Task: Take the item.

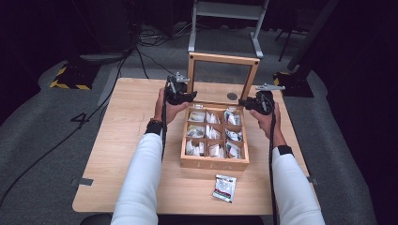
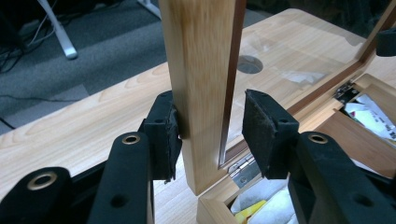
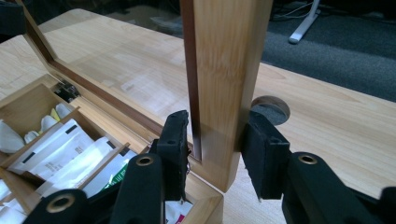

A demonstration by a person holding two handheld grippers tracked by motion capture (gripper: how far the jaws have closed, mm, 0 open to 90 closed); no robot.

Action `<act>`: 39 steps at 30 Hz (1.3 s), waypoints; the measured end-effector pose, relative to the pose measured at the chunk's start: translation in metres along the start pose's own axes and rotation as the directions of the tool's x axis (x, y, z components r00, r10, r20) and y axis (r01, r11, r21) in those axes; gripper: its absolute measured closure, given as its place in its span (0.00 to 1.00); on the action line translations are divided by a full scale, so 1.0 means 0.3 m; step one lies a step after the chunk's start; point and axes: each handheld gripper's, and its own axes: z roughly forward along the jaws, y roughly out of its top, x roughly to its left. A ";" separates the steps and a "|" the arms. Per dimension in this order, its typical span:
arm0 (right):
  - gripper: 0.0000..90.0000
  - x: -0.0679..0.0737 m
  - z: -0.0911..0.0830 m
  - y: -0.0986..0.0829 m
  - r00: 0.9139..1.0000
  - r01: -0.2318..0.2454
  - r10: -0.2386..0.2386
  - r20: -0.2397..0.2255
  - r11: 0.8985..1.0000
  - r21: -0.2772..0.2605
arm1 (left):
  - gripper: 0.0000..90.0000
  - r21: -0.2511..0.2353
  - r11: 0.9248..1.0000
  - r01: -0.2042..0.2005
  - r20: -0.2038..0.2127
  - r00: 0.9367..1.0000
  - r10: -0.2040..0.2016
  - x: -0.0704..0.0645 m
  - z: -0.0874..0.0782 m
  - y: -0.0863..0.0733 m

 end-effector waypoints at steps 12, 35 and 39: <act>0.67 0.029 -0.050 0.026 0.999 0.036 -0.036 0.004 0.999 -0.022 | 0.65 -0.032 0.999 -0.027 0.011 1.000 0.027 -0.022 -0.056 0.000; 0.66 0.077 -0.157 0.061 0.997 0.082 -0.082 0.001 0.992 -0.098 | 0.65 -0.077 0.995 -0.060 0.010 0.998 0.061 -0.062 -0.145 0.012; 0.65 0.083 -0.169 0.060 0.995 0.095 -0.096 0.002 0.991 -0.096 | 0.65 -0.090 0.994 -0.062 0.012 0.998 0.064 -0.068 -0.158 0.010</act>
